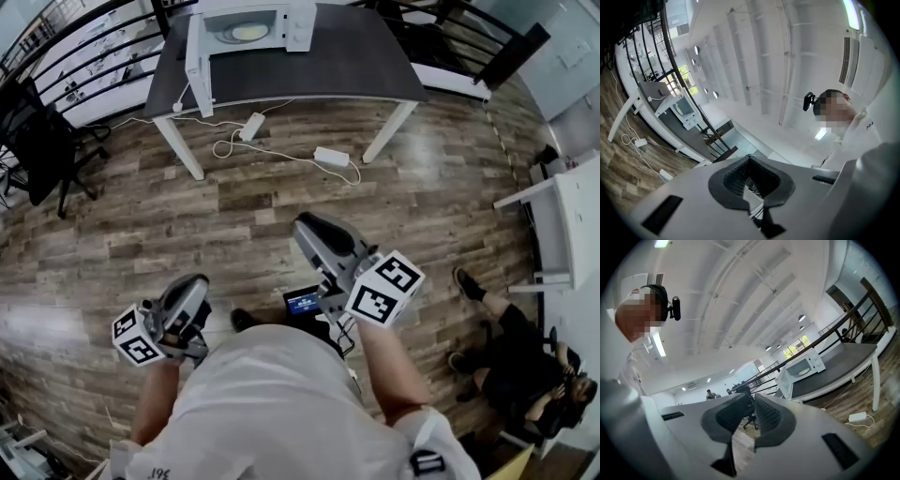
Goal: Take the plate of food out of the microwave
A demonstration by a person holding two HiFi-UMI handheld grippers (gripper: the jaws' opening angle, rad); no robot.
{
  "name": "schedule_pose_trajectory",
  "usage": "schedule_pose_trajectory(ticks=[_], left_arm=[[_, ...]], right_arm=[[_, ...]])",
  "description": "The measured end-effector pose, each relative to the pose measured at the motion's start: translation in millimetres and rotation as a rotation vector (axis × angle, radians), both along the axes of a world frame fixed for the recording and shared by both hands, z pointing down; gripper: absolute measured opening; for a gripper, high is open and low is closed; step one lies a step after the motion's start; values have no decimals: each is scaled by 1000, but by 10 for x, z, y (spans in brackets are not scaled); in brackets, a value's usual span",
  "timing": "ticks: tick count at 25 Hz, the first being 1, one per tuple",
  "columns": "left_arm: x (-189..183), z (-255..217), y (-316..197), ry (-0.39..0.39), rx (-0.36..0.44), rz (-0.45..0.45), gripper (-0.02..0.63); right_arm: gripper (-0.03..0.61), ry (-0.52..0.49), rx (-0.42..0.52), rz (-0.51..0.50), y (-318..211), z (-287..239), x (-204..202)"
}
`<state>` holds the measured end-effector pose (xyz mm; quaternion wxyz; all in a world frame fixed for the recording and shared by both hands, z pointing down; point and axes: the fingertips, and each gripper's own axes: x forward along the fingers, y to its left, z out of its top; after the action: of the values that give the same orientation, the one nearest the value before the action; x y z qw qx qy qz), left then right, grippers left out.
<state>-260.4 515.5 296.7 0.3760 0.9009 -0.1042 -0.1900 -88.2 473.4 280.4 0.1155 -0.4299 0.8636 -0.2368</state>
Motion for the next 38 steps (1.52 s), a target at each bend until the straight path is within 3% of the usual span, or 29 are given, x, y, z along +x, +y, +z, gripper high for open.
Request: schedule_pose_trajectory(ticks=[10, 16, 18, 23, 26, 28, 34, 38], left_arm=[[113, -17, 11, -51, 39, 5, 6], [204, -38, 4, -253, 226, -31, 6], [222, -94, -18, -289, 284, -50, 6], [234, -250, -49, -309, 368, -85, 9], [251, -290, -43, -296, 372, -81, 79], [280, -318, -21, -284, 377, -76, 98], [419, -342, 52, -249, 347, -34, 103], [479, -308, -3, -235, 312, -63, 103]], right_arm=[[97, 18, 29, 95, 49, -38, 249], [98, 247, 107, 83, 106, -8, 204], [97, 272, 135, 71, 129, -41, 184], [97, 307, 192, 21, 161, -185, 126], [97, 333, 191, -40, 189, -207, 63], [97, 321, 189, -49, 203, -217, 68], [97, 144, 105, -8, 223, -195, 260], [97, 97, 65, 19, 209, -136, 448]])
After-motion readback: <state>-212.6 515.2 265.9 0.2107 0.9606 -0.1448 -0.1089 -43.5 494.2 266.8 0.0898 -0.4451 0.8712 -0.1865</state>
